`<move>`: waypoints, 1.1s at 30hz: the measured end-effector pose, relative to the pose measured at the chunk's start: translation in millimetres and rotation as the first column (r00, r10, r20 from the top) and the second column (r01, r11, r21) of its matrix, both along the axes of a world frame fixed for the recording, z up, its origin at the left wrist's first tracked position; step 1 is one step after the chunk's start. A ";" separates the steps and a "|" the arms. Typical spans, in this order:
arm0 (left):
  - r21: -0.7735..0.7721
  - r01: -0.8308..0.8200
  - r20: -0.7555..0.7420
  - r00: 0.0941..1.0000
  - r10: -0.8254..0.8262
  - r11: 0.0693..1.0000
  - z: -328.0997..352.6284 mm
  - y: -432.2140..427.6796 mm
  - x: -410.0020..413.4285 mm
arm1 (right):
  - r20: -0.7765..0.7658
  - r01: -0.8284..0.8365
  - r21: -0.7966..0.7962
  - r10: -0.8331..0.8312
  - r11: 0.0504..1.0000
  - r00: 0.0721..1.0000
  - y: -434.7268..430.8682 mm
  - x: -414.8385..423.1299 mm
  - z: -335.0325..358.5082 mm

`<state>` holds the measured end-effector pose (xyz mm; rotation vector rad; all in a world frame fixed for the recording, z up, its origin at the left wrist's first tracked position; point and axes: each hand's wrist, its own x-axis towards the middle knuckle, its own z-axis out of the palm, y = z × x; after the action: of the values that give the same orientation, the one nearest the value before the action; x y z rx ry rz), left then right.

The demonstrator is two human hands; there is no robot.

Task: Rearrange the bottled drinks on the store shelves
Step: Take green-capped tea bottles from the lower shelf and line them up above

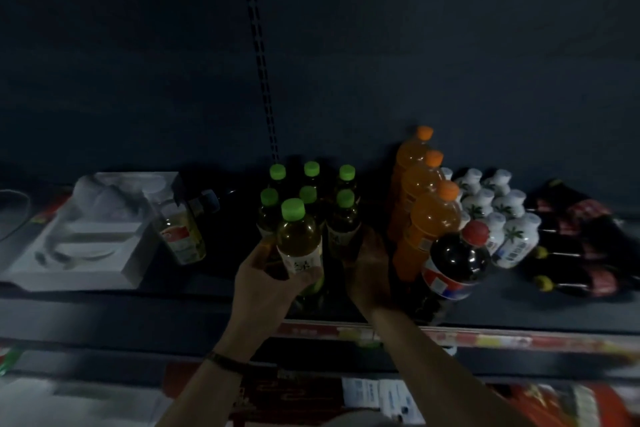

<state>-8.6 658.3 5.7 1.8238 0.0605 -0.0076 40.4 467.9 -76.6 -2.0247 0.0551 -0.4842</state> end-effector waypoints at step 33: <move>0.786 -0.213 0.453 0.837 -0.307 0.580 22.1 -70.1 75.3 | -0.513 -0.506 -0.729 0.123 0.461 0.850 -99.9 90.0 268.9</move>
<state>66.7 588.2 27.9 2.7050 -0.4926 0.6193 130.3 368.1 192.4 -3.0063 -0.4167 0.2563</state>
